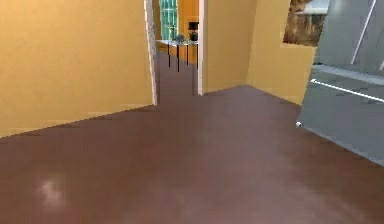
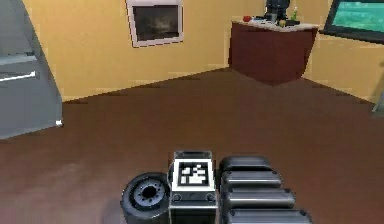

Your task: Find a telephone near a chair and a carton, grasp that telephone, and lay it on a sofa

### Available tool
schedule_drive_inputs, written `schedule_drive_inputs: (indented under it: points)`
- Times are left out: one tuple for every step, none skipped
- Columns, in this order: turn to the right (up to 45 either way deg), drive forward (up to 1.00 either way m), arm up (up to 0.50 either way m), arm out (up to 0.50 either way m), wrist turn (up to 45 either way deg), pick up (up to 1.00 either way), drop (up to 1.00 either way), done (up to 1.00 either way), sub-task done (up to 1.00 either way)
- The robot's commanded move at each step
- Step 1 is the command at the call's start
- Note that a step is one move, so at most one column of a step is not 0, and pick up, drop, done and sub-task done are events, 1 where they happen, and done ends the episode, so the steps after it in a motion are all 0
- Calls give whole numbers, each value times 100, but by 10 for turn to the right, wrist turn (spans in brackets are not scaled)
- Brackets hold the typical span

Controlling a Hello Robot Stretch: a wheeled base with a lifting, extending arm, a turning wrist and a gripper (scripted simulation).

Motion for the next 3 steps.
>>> schedule_drive_inputs:
  points:
    - [0,100,0,0,0,0,0,0,0]
    - [0,100,0,0,0,0,0,0,0]
    - [0,100,0,0,0,0,0,0,0]
